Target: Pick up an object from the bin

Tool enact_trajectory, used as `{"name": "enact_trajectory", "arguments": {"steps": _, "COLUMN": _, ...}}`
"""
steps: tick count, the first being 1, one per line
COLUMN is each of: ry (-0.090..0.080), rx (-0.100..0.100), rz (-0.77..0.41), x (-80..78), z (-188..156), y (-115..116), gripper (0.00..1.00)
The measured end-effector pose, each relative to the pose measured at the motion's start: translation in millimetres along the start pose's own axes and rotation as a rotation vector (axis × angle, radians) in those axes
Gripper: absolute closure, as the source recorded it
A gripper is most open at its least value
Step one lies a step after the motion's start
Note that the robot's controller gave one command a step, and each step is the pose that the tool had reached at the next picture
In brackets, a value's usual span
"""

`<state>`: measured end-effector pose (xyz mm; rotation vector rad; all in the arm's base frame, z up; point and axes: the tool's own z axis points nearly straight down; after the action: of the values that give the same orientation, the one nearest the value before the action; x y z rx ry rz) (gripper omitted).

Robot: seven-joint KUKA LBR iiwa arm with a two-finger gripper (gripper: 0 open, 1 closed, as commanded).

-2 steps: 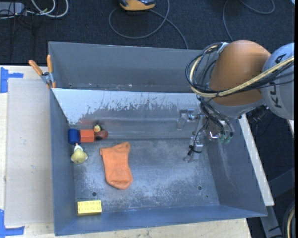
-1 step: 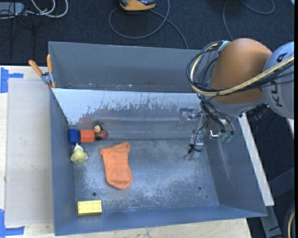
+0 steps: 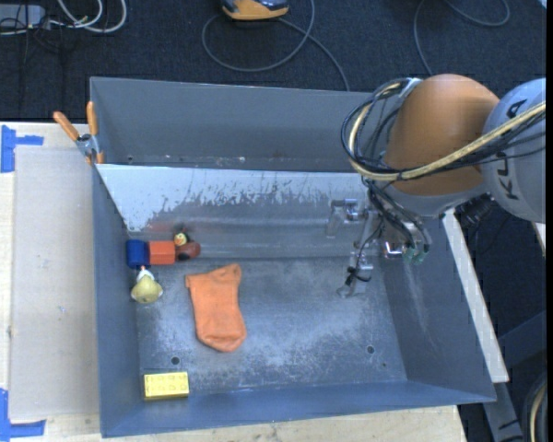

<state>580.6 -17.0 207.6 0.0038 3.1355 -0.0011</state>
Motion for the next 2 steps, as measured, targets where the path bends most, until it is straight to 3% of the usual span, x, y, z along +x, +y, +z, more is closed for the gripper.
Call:
{"name": "enact_trajectory", "arguments": {"steps": 1, "ry": 0.016, "rx": -0.003, "rz": -0.033, "x": 5.3, "z": 32.7, "y": 10.7, "gripper": 0.00}}
{"name": "enact_trajectory", "arguments": {"steps": 2, "ry": -0.004, "rx": 0.000, "rz": -0.069, "x": 41.1, "z": 41.8, "y": 21.3, "gripper": 0.00}}
